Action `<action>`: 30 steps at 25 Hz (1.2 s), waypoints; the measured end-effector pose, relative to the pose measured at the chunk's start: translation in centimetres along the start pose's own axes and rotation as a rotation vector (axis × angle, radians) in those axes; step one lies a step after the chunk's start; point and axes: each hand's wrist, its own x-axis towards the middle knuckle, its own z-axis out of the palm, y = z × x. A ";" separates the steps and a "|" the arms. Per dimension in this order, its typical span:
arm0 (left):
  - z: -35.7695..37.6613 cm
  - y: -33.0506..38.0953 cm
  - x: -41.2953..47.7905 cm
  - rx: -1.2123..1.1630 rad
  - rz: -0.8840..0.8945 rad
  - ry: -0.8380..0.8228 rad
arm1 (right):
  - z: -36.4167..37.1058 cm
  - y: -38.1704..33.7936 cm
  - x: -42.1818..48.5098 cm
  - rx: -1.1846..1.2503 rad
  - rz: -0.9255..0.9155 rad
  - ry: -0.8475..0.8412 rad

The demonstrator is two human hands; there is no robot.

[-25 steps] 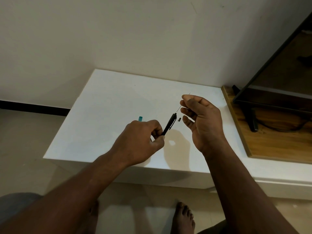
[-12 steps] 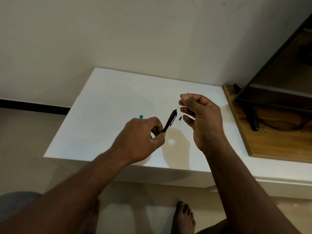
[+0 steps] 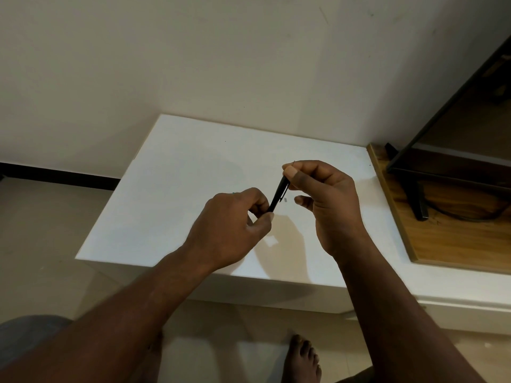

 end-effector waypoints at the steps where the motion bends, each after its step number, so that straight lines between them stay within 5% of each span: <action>1: 0.0 0.0 0.0 0.007 0.008 0.002 | 0.0 0.0 0.0 0.001 -0.006 -0.008; 20: -0.2 0.0 0.3 0.021 0.077 0.113 | 0.4 0.2 -0.4 -0.146 -0.289 -0.144; 30: 0.0 -0.2 0.4 0.032 0.029 0.098 | 0.6 0.3 -0.4 -0.228 -0.390 -0.010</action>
